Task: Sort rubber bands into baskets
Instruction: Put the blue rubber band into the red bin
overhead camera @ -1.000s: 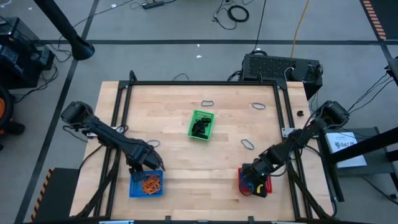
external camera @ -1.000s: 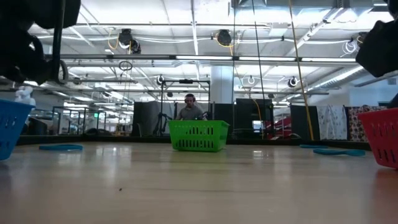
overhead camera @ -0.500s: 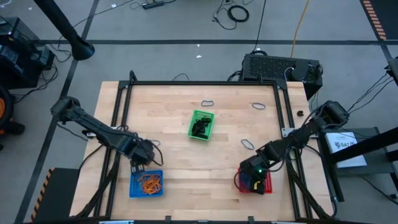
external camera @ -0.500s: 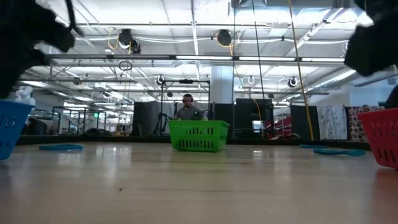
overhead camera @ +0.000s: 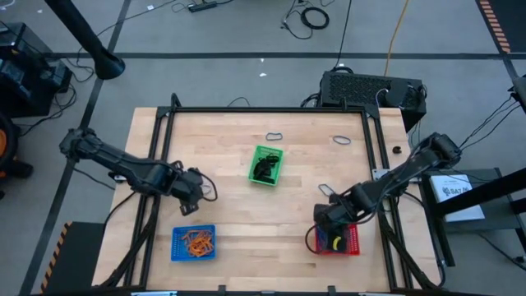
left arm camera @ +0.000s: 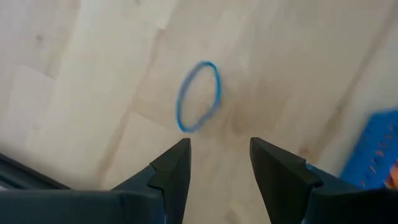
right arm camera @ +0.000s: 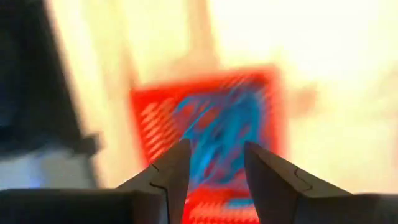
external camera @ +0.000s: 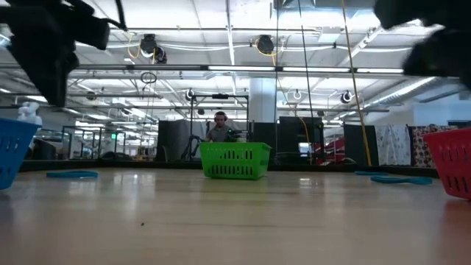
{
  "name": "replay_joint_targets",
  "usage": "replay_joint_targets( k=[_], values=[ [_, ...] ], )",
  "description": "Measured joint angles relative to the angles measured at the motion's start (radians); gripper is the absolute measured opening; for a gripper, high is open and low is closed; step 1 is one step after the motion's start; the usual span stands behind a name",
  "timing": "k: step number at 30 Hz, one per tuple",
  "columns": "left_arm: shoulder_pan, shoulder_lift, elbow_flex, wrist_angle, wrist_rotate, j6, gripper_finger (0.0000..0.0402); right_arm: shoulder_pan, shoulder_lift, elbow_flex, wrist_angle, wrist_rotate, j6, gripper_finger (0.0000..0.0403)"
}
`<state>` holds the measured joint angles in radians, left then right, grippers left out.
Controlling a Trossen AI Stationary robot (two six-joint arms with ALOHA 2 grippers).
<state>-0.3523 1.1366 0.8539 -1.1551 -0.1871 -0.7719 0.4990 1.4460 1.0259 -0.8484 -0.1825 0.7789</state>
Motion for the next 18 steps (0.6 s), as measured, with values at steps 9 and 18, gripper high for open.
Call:
replay_joint_targets(
  k=[9,18],
  values=[
    [0.121,0.075,0.0,0.14,-0.08,0.151,0.0173,0.019,0.0,0.013,0.014,0.458,-0.229,0.0143],
    [0.185,0.258,-0.001,0.17,-0.118,0.246,0.0173,0.01,0.0,-0.067,0.06,0.601,-0.215,0.0143]
  ],
)
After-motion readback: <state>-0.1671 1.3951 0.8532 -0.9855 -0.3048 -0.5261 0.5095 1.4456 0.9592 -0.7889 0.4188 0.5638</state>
